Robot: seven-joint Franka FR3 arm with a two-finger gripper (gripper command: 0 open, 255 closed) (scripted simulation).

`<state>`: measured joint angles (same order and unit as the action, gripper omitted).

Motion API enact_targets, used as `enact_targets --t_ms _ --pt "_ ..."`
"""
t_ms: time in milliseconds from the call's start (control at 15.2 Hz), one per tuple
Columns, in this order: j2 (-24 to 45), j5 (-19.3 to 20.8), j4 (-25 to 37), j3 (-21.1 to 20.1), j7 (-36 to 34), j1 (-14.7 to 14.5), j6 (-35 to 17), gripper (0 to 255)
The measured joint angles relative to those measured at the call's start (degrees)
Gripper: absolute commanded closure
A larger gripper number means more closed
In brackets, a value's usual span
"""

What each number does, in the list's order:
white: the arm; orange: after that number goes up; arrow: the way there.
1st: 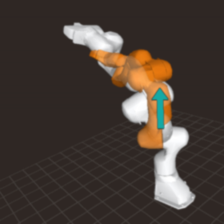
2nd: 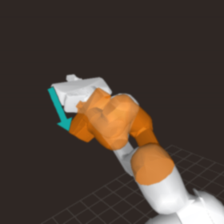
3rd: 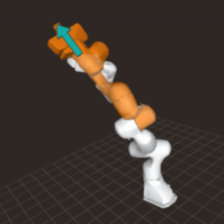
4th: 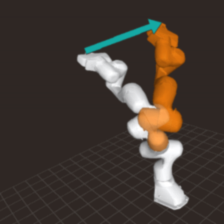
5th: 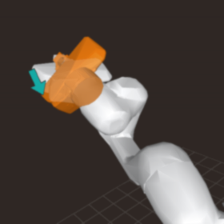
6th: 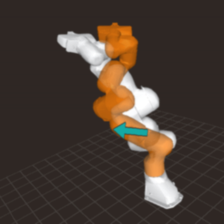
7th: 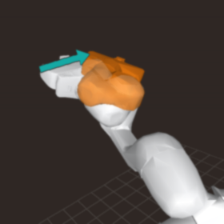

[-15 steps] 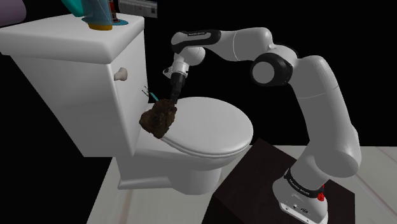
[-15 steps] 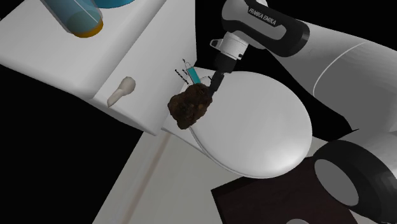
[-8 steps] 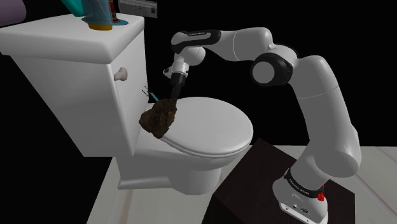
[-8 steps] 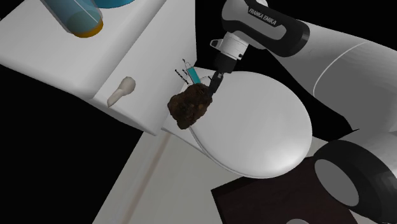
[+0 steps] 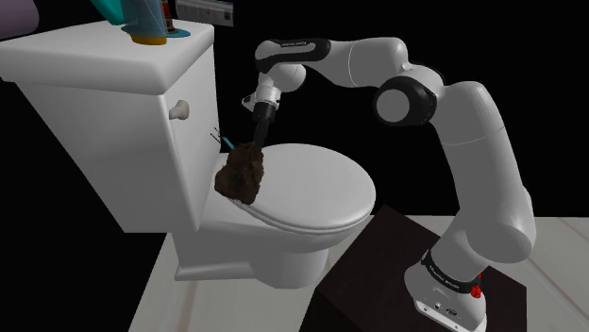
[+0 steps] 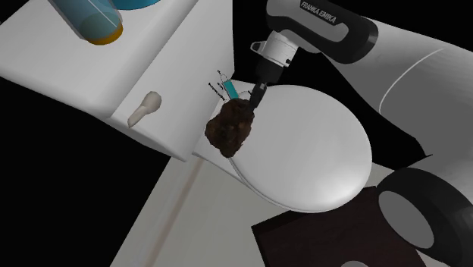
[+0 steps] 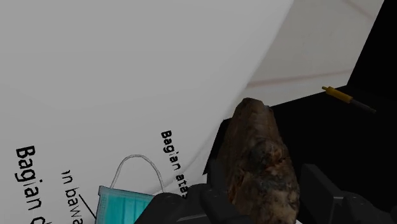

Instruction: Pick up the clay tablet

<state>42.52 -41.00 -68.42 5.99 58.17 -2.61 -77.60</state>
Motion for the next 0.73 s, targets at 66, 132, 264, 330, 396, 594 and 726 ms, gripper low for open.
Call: enact_targets --t_ms 66,132,264,330,396,594,726 --pt "-0.2 0.0 0.2 0.0 -0.4 0.0 0.3 255" --pt "-0.3 0.0 0.9 0.0 -0.7 0.2 1.0 255" --pt "-0.4 -0.2 2.1 -0.1 -1.6 0.3 2.0 255" --pt "-0.7 -0.2 2.2 -0.1 -1.8 0.4 2.4 255" --pt "-0.8 -0.2 2.9 -0.2 -2.3 0.4 2.9 255" --pt "-1.7 -0.4 3.7 -0.3 -3.3 0.6 4.2 255" --pt "-1.6 -0.5 4.9 -0.3 -4.0 0.8 5.2 255"
